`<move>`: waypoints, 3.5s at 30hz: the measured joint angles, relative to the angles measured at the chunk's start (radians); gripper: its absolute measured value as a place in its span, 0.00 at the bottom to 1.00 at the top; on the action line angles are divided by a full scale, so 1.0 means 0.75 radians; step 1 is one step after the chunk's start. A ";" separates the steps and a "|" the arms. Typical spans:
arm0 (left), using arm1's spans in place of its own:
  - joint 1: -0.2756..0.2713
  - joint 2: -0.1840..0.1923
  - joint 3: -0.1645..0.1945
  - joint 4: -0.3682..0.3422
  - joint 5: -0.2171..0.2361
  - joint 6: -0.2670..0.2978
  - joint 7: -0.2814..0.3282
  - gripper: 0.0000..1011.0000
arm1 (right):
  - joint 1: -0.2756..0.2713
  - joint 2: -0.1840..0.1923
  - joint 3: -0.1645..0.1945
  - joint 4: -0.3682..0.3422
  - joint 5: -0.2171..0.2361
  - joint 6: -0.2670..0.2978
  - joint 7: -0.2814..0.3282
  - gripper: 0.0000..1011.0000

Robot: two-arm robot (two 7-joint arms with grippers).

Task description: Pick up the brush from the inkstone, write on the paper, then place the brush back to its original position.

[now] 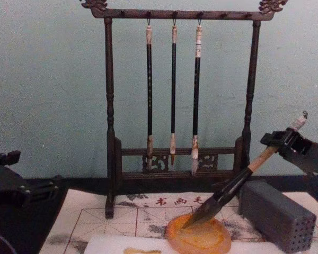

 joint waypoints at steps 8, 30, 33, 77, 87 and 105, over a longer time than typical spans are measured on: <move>0.000 0.000 0.000 0.000 0.000 0.000 0.000 0.99 | 0.017 -0.010 -0.014 0.018 -0.101 -0.067 -0.005 0.18; 0.000 0.000 0.000 0.000 0.000 0.000 0.000 0.99 | -0.012 -0.028 0.043 -0.028 -0.229 -0.143 -0.022 0.18; 0.000 0.000 0.000 0.000 0.000 0.000 0.000 0.99 | -0.022 -0.026 0.054 -0.048 -0.250 -0.153 -0.022 0.18; 0.000 0.000 0.000 0.000 0.000 0.000 0.000 0.99 | -0.262 0.345 -0.035 -0.516 -0.413 -0.199 0.613 0.18; 0.000 0.000 0.000 0.000 0.000 0.000 0.000 0.99 | -0.265 0.380 -0.102 -0.563 -0.446 -0.207 0.658 0.18; 0.000 0.000 0.000 0.000 0.000 0.000 0.000 0.99 | -0.268 0.416 -0.192 -0.611 -0.507 -0.210 0.690 0.18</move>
